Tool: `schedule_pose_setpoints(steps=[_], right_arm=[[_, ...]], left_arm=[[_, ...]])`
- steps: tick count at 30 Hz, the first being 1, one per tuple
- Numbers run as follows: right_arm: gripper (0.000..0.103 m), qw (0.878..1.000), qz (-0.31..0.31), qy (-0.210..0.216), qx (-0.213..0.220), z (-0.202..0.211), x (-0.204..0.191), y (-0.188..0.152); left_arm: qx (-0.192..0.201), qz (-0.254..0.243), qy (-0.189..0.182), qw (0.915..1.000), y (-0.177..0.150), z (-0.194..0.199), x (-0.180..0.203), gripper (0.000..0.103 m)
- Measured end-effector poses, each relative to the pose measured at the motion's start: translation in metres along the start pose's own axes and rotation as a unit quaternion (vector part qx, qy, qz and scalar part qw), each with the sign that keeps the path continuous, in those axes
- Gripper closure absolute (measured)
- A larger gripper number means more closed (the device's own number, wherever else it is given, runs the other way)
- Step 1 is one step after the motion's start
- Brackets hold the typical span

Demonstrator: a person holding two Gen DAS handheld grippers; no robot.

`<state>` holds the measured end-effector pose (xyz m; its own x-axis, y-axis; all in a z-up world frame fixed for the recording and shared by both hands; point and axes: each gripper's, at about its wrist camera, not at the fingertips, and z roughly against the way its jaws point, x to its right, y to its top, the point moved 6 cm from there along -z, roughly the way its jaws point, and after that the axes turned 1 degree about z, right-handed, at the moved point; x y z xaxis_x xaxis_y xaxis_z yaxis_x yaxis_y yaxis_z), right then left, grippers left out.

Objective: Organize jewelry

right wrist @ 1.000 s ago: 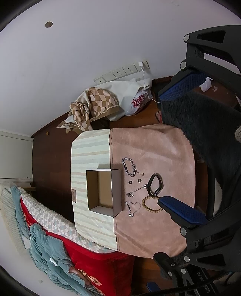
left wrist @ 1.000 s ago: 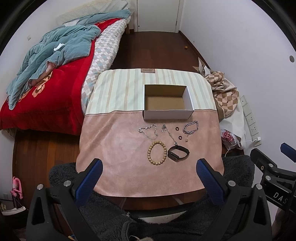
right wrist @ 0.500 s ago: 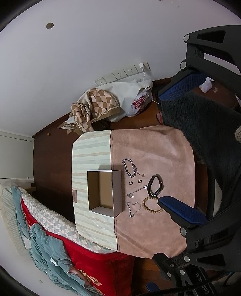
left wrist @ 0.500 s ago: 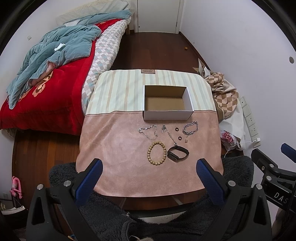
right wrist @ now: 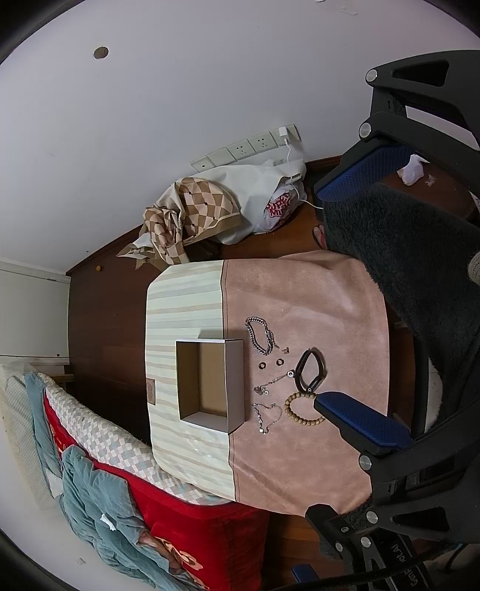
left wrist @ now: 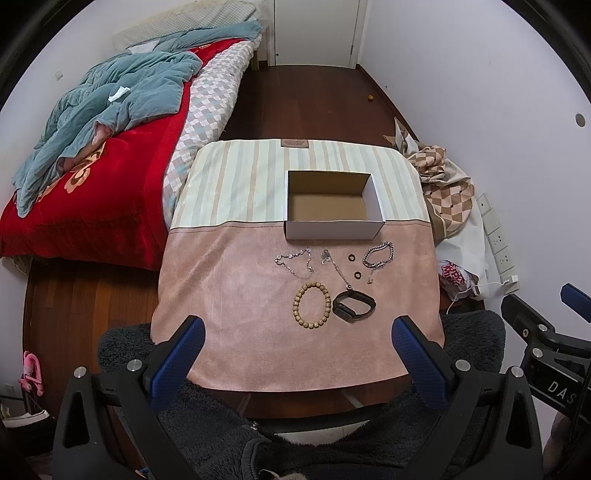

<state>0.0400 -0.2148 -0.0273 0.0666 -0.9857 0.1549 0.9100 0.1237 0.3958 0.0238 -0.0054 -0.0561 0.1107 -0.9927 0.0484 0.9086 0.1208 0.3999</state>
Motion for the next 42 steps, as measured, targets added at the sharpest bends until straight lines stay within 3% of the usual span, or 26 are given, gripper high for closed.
schedule_pose_setpoints(steps=[36,42], right_arm=[[0.000,1.000,0.002,0.006,0.004,0.006,-0.001,0.002],[0.000,0.999,-0.018,0.027,0.003,-0.021,0.004,0.012]], left_arm=[[0.011,0.003,0.000,0.9999,0.001,0.007,0.000,0.000],[0.034,0.012,0.041,0.9985,0.021,-0.017,-0.013,0.000]])
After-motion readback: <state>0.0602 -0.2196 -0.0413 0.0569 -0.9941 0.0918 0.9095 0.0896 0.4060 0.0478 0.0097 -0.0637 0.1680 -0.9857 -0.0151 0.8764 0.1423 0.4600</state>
